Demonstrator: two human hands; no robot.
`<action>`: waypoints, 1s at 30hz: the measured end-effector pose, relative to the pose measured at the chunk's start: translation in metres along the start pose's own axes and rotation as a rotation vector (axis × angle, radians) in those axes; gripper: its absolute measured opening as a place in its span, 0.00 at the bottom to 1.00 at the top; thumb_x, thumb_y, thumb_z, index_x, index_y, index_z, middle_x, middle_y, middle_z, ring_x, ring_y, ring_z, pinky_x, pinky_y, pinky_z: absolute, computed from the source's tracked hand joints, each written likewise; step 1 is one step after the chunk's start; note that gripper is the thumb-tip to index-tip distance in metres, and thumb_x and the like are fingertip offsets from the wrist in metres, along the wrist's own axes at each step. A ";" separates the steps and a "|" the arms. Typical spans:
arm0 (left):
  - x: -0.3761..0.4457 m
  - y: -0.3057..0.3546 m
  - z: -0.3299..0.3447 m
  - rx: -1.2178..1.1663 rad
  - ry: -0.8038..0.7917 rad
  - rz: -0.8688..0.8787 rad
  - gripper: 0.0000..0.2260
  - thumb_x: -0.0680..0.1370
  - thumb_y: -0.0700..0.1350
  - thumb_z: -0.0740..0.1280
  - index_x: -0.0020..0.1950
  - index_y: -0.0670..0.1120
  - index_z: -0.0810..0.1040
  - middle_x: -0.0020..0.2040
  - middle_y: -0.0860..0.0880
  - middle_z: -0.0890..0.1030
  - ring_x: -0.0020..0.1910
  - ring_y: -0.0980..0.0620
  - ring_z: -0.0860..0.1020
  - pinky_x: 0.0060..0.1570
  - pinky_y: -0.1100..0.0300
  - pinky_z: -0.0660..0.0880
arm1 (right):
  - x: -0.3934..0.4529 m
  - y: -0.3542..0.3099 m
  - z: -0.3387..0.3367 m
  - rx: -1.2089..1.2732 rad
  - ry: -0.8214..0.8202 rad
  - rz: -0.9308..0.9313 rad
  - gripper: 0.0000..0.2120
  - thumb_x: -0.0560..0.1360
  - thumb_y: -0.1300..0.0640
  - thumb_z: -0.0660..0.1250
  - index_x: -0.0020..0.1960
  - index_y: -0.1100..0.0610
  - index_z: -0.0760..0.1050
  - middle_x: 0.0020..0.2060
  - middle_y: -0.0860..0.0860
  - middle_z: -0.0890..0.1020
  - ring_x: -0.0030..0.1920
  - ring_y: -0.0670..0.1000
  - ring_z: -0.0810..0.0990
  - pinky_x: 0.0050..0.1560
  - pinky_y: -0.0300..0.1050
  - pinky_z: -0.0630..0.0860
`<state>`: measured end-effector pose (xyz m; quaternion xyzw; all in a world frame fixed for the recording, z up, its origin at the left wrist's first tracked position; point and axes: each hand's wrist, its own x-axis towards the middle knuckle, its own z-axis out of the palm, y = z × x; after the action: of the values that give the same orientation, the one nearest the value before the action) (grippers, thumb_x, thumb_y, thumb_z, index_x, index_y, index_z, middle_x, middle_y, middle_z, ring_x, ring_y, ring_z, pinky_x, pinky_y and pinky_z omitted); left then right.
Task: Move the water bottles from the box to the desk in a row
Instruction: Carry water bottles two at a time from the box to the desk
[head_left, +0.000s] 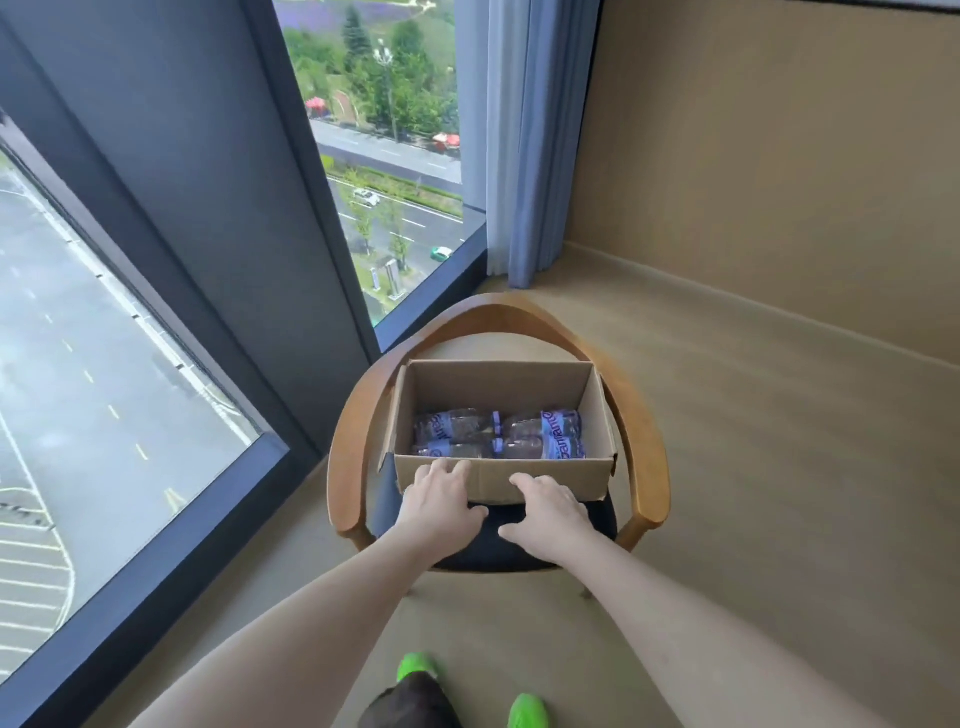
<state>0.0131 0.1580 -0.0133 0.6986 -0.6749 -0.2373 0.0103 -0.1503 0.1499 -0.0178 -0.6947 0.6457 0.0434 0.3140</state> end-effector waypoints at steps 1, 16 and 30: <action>0.013 -0.002 0.000 0.001 -0.014 0.002 0.23 0.78 0.55 0.67 0.72 0.51 0.70 0.69 0.46 0.72 0.70 0.42 0.68 0.62 0.48 0.73 | 0.012 0.000 -0.001 -0.009 -0.010 0.008 0.33 0.76 0.44 0.71 0.77 0.47 0.63 0.69 0.52 0.74 0.68 0.57 0.71 0.66 0.58 0.73; 0.196 -0.066 0.026 -0.024 -0.295 -0.007 0.25 0.79 0.55 0.65 0.75 0.52 0.68 0.70 0.45 0.72 0.71 0.42 0.67 0.65 0.47 0.70 | 0.174 0.005 0.001 -0.060 -0.092 0.259 0.24 0.79 0.37 0.62 0.71 0.47 0.70 0.61 0.50 0.79 0.64 0.58 0.72 0.63 0.58 0.71; 0.270 -0.099 0.090 -0.030 -0.314 -0.157 0.22 0.78 0.51 0.69 0.70 0.45 0.73 0.67 0.42 0.74 0.69 0.40 0.69 0.66 0.45 0.71 | 0.303 0.050 0.053 -0.139 -0.285 0.194 0.28 0.76 0.45 0.70 0.73 0.52 0.68 0.68 0.58 0.74 0.70 0.63 0.68 0.67 0.60 0.67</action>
<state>0.0687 -0.0614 -0.2124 0.7032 -0.6081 -0.3536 -0.1034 -0.1288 -0.0859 -0.2199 -0.6360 0.6541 0.2158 0.3480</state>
